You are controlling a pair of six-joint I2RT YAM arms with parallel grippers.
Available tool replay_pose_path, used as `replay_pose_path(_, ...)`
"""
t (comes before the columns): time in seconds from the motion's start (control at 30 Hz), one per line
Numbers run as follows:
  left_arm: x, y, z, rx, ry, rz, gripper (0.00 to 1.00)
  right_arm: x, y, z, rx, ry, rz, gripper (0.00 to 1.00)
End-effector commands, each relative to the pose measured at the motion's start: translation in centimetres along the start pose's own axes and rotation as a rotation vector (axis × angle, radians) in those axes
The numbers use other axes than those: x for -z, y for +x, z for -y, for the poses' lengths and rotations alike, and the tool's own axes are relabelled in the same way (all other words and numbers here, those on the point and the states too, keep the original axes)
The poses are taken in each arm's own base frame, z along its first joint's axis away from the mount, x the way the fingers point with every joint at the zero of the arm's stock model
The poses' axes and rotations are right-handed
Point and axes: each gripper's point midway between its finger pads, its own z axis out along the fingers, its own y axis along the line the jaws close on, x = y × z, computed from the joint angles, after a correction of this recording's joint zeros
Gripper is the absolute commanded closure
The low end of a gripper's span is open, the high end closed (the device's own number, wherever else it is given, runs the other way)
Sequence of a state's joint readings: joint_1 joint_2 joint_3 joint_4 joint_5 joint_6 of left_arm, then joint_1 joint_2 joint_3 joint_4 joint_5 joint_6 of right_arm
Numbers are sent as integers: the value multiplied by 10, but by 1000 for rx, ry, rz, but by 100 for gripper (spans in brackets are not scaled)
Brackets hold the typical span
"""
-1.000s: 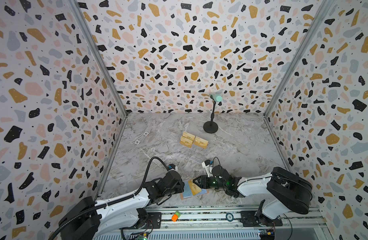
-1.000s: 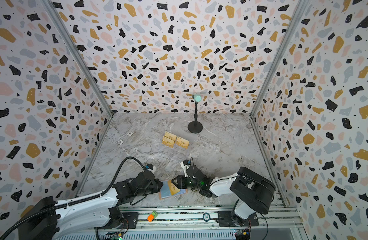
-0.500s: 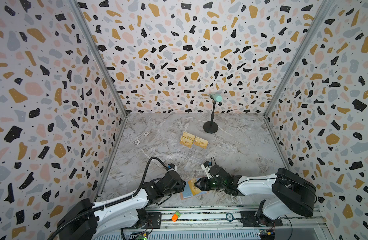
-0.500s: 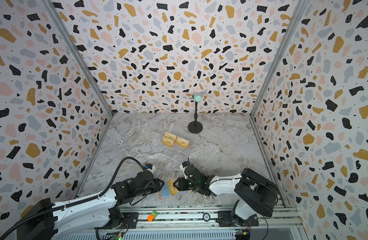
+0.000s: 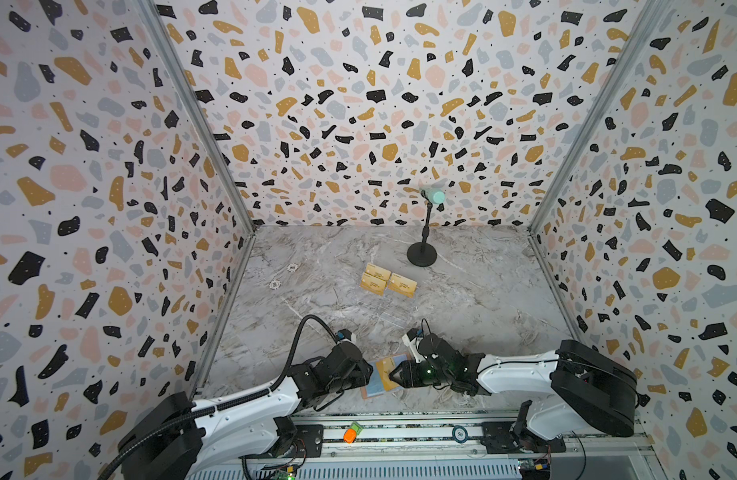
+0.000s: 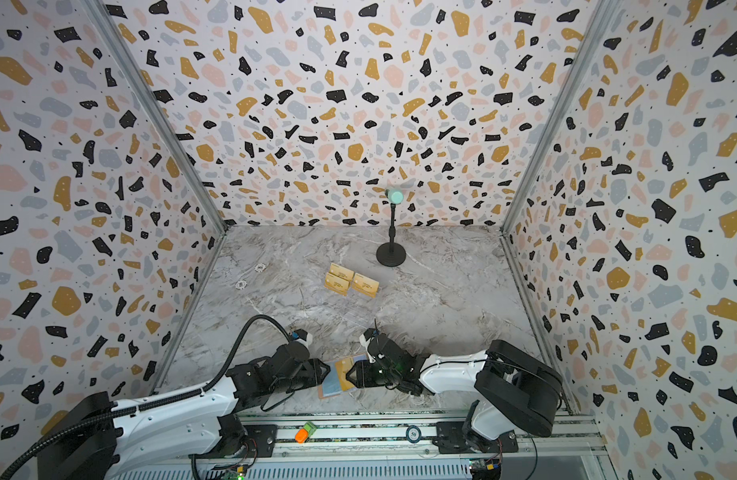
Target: Put the credit cards into the card holder
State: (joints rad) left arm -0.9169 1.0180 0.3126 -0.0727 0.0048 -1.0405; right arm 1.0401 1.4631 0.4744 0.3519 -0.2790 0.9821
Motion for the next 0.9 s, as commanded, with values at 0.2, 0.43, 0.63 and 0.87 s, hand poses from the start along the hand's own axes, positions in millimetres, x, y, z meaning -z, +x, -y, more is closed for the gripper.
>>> replay_pose_path(0.2,-3,4,0,0,16,-6,56,-5,2,-6,-13,-30,-17,53)
replay_pose_path(0.43,-8,8,2,10,44,-25,53,-9,-3,-15,-6,-66,-9,53)
replay_pose_path(0.63,-13,10,3,-5,47,-41,52,-15,-7,-26,20,-107,-15,53)
replay_pose_path(0.87,-11,8,3,-30,38,-30,52,-14,-18,-26,45,-94,18,53)
